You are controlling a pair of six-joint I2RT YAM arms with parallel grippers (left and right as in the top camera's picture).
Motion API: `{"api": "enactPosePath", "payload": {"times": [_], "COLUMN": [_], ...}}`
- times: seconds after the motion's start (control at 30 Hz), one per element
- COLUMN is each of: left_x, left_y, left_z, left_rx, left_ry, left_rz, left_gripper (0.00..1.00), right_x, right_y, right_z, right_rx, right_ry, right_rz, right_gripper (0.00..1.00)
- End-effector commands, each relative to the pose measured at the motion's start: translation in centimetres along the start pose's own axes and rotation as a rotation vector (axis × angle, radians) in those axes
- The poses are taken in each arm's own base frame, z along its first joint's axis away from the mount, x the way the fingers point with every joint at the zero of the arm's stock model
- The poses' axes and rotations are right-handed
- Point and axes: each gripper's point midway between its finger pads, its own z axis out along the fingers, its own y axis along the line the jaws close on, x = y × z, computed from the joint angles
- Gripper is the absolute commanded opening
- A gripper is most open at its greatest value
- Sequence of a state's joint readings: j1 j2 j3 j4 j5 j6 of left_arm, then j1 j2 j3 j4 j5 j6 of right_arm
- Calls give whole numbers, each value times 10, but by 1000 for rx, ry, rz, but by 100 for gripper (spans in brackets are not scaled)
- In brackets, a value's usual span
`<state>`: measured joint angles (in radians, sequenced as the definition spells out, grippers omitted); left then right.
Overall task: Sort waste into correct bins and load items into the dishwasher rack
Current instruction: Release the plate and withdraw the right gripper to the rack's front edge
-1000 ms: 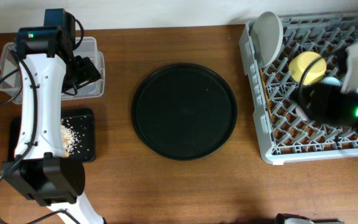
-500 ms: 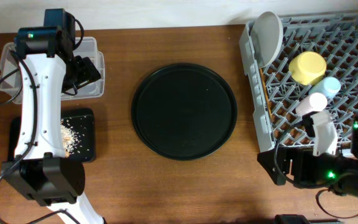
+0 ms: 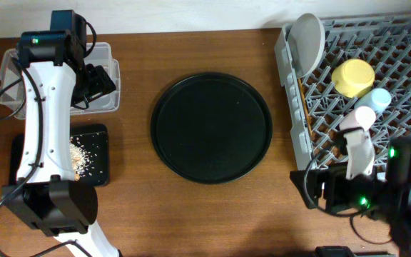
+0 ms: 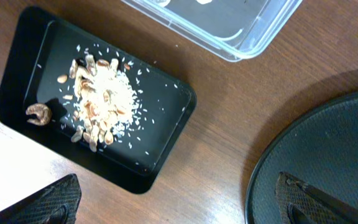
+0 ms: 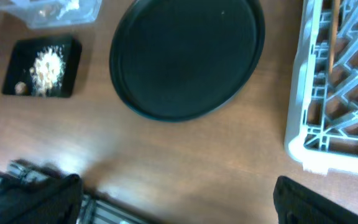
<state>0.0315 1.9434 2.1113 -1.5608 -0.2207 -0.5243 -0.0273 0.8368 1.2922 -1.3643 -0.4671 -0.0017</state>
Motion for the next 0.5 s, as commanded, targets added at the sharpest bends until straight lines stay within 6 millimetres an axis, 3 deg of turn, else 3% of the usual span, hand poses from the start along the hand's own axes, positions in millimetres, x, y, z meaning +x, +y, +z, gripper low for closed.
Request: {"api": "enactPosePath", "payload": {"times": [0.0, 0.1, 0.23, 0.47], "left_x": [-1, -1, -1, -1], "left_y": [1, 1, 1, 1], "left_z": [1, 1, 1, 1], "left_rx": [-5, -5, -5, -5], "left_ry": [-1, -1, -1, -1], "left_rz": [-8, -8, -8, -8], "left_gripper": [99, 99, 99, 99], "right_x": [19, 28, 58, 40], "right_y": [-4, -13, -25, -39], "right_z": [9, 27, 61, 91], "right_rx": [3, 0, -26, -27], "right_ry": [-139, -285, -347, -597], "right_rz": [-98, -167, -203, -333], "right_gripper": [98, 98, 98, 98]}}
